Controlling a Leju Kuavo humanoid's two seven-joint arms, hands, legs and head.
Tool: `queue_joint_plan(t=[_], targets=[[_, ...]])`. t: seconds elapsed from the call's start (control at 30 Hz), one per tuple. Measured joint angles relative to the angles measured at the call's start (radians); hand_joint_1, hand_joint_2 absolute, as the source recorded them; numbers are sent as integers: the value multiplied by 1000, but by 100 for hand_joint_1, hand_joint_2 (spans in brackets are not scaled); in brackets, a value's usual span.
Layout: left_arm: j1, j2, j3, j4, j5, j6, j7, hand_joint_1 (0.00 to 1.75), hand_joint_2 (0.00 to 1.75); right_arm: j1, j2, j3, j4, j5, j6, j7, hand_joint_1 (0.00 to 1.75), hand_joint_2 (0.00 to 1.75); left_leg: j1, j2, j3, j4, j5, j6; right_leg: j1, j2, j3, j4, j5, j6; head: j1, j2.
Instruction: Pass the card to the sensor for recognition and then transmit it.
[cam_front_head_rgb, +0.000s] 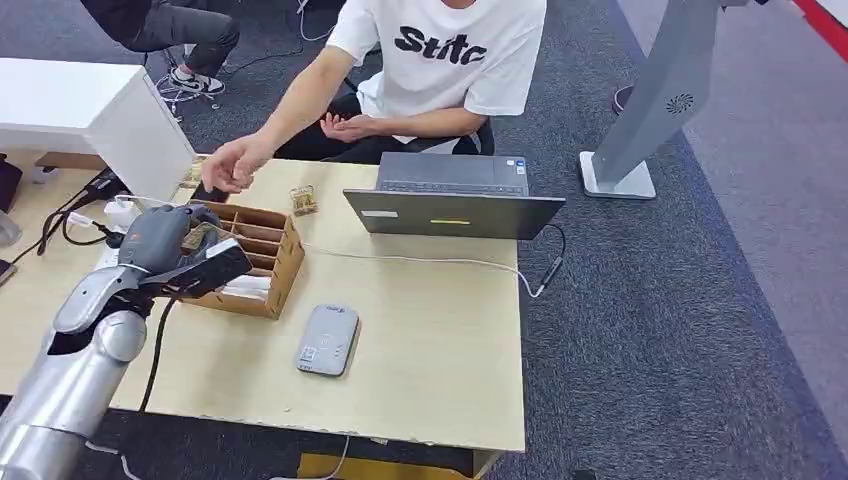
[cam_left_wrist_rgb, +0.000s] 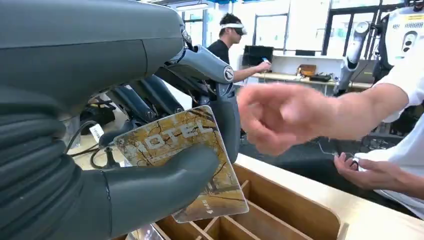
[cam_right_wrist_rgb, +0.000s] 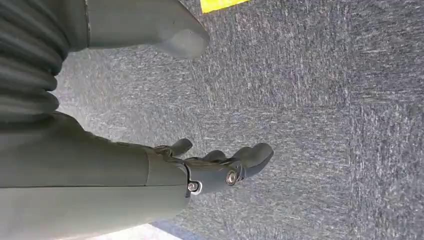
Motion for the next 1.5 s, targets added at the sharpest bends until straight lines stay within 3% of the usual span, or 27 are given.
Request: queue_joint_plan(t=[0.37,0.7,1.0,1.47,1.5], targets=[[-26,-6,16,-16,-1,17,17,175,175,0,0,-2,0,5,2,-1,0,175,0,0,0,0,0,0,0,0,0,0,0,0,0,0],[-174,-34,62,-13,-14,44,73,175,175,-8,0,-2,0,30,0,11,0,175,0,0,0,0,0,0,0,0,0,0,1,0,0,0],[-337,-55,116,82,-34,55,92,175,175,-22,0,-2,0,47,0,20,0,175,0,-1,0,0,1,0,0,0,0,0,1,0,0,0],[-367,-78,120,145,-42,69,88,175,175,-23,0,-3,0,47,1,19,0,175,0,-1,-1,0,1,0,0,0,0,0,1,0,0,0],[-367,-80,120,146,-43,73,85,145,175,-23,0,-3,0,47,1,19,0,175,0,-1,-1,0,1,0,0,0,0,0,1,0,0,0]])
